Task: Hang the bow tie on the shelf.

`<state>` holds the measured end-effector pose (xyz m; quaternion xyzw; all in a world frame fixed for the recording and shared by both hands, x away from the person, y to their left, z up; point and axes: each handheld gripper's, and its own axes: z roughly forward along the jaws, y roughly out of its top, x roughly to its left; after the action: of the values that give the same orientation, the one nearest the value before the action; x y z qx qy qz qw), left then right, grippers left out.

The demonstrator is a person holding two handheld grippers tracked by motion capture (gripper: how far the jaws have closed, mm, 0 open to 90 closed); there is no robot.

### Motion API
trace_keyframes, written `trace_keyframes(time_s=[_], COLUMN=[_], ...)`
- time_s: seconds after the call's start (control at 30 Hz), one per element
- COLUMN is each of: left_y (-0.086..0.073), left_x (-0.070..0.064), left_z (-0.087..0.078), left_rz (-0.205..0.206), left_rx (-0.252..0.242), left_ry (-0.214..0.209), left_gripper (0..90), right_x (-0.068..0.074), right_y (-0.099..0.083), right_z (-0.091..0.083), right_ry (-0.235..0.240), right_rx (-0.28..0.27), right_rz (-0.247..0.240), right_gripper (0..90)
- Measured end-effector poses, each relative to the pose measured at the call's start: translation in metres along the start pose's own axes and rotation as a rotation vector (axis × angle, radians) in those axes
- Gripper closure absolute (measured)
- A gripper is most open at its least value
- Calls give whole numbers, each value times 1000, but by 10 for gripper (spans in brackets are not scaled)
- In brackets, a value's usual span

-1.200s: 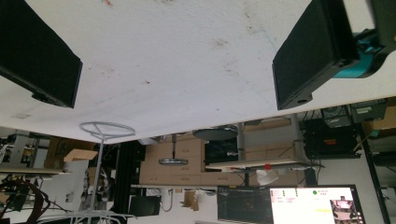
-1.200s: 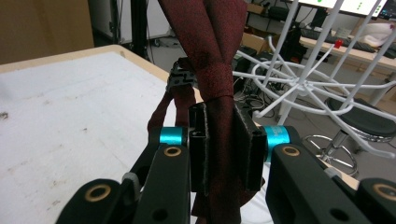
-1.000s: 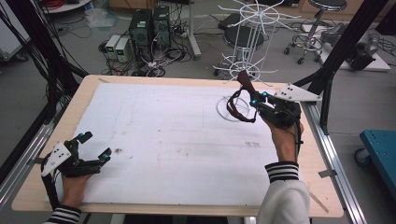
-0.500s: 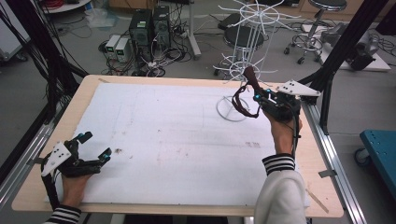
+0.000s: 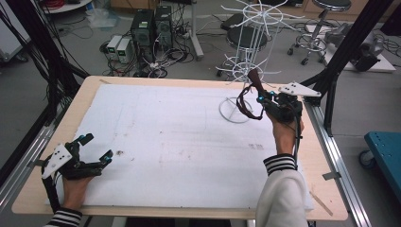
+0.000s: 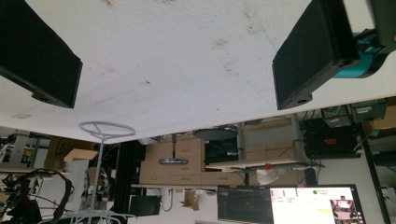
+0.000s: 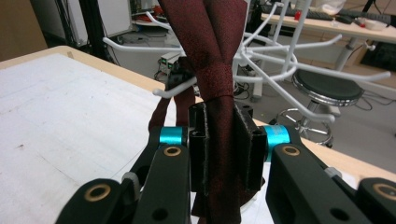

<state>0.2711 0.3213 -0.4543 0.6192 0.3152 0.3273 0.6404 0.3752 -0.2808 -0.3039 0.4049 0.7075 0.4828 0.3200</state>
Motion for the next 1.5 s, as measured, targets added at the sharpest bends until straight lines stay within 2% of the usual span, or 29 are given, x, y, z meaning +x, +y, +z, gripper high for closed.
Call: trace_keyframes(time_s=[0.4, 0.97, 1.03, 1.07, 1.13, 1.17, 1.2, 1.27, 1.33, 1.5], left_y=[0, 0, 0, 0, 0, 0, 0, 0, 0, 0], left_x=[0, 0, 0, 0, 0, 0, 0, 0, 0, 0], left_z=[0, 0, 0, 0, 0, 0, 0, 0, 0, 0], left_rz=[-1, 0, 1, 2, 2, 1, 1, 3, 1, 0], left_rx=[-2, 0, -1, 0, 0, 0, -1, 0, -1, -1], left_ry=[0, -2, -1, -2, -1, -1, 0, 0, 0, 0], left_gripper=[19, 19, 19, 19, 19, 19, 19, 19, 19, 19], right_x=[-6, -10, -9, -9, -8, -7, -5, -1, 0, 5], right_y=[-18, -33, -33, -33, -34, -35, -37, -39, -41, -47], right_z=[7, 10, 10, 11, 15, 17, 18, 17, 14, 1], right_ry=[-23, -24, -29, -30, -39, -20, -20, -14, 12, 40], right_rx=[53, 82, 91, 91, 97, 111, 119, 92, 80, 40], right_rz=[61, 75, 66, 62, 78, 79, 81, 69, 79, 90], right_gripper=[775, 755, 676, 564, 240, 97, 3, 6, 6, 7])
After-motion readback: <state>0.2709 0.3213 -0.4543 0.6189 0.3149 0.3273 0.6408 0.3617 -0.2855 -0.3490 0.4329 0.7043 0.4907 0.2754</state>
